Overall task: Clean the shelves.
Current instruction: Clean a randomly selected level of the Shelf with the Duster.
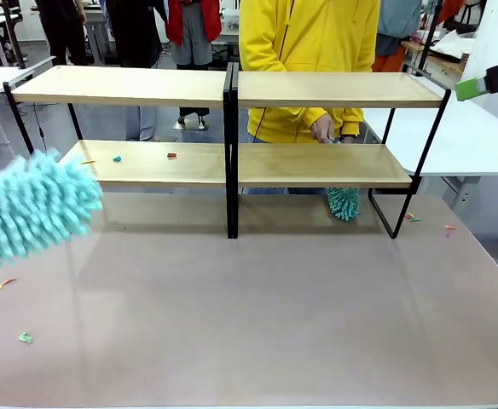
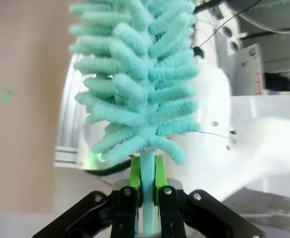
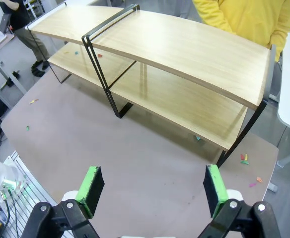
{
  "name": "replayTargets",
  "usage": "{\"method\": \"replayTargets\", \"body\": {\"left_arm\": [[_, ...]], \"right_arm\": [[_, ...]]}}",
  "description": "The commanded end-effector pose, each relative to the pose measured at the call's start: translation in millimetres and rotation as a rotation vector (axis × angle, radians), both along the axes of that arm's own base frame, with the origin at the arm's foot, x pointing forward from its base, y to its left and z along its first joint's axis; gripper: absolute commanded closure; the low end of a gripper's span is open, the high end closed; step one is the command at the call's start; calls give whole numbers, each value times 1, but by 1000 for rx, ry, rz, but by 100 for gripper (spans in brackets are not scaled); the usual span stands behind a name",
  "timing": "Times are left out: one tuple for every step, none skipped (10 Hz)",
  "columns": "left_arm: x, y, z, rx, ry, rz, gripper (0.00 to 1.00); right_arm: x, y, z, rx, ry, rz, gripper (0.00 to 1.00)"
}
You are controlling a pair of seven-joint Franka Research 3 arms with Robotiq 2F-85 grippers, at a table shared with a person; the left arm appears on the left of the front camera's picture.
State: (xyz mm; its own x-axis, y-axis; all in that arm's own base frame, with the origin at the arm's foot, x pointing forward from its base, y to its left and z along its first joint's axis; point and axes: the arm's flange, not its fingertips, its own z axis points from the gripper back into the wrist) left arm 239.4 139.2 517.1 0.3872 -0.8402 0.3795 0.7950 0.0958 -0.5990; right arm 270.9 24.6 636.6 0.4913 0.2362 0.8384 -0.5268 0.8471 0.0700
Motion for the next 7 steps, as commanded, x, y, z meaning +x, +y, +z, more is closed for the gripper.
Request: {"method": "replayTargets", "body": {"left_arm": [[5, 23, 33, -124, -146, 95, 88], [6, 36, 67, -164, -242, 249, 88], [-1, 56, 101, -206, -291, 286, 88], [-13, 78, 131, -267, -316, 293, 88], [-18, 101, 151, -317, -360, 370, 88], [-15, 122, 161, -330, -351, 405, 88], [-3, 130, 155, -359, -251, 470, 88]], "right_arm": [[0, 0, 0, 1, 0, 1, 0], [0, 0, 0, 1, 0, 1, 0], [0, 0, 0, 1, 0, 1, 0], [0, 0, 0, 1, 0, 1, 0], [0, 0, 0, 1, 0, 1, 0], [0, 0, 0, 1, 0, 1, 0], [0, 0, 0, 1, 0, 1, 0]]}}
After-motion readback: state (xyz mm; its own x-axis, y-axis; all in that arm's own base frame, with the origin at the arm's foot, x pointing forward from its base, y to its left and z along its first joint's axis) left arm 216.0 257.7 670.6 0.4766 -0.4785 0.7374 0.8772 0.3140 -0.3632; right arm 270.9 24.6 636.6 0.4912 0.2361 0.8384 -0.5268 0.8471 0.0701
